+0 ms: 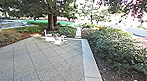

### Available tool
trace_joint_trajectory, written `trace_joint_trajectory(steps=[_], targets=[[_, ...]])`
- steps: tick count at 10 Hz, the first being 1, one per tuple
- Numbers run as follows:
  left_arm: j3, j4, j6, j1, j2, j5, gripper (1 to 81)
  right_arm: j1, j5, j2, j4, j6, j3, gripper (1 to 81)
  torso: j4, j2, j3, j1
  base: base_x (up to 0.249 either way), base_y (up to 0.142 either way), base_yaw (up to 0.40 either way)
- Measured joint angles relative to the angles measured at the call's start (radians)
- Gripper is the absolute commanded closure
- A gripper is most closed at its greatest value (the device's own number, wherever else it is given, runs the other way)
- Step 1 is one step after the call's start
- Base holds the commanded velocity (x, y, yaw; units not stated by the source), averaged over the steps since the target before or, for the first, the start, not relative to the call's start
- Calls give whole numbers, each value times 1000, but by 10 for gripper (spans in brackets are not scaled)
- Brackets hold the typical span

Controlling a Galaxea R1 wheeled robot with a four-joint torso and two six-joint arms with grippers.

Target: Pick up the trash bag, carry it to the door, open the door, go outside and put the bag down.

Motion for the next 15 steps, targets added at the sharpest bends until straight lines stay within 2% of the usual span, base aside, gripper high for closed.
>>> trace_joint_trajectory(steps=[2,3,4,7,9,13,14,15], targets=[[0,0,0,7,0,2,811,0,0,0,0,1,0,10,2,0,0,0,0,0,0],[0,0,0,4,0,1,811,0,0,0,0,1,0,10,13,0,0,0,0,0,0],[0,-1,-1,0,0,-1,811,-3,-1,-1,0,3,0,10,40,0,0,0,0,0,0],[0,-1,-5,0,-3,-17,811,-8,-4,-3,-3,-6,0,10,140,0,0,0,0,0,0],[0,-13,-5,0,-3,-23,811,-14,-4,-4,-4,-7,0,10,215,0,-4,0,0,0,0],[1,-22,-10,-6,-3,-28,811,-13,-5,-9,-9,-9,0,10,355,0,-42,0,0,0,0],[1,-28,-10,-8,-3,-29,811,-14,-6,-9,-10,-10,-1,10,386,0,-46,0,0,0,0],[1,-47,-11,-9,-3,-29,811,-13,-5,-12,-11,-16,-1,10,408,0,-50,0,0,0,0]])
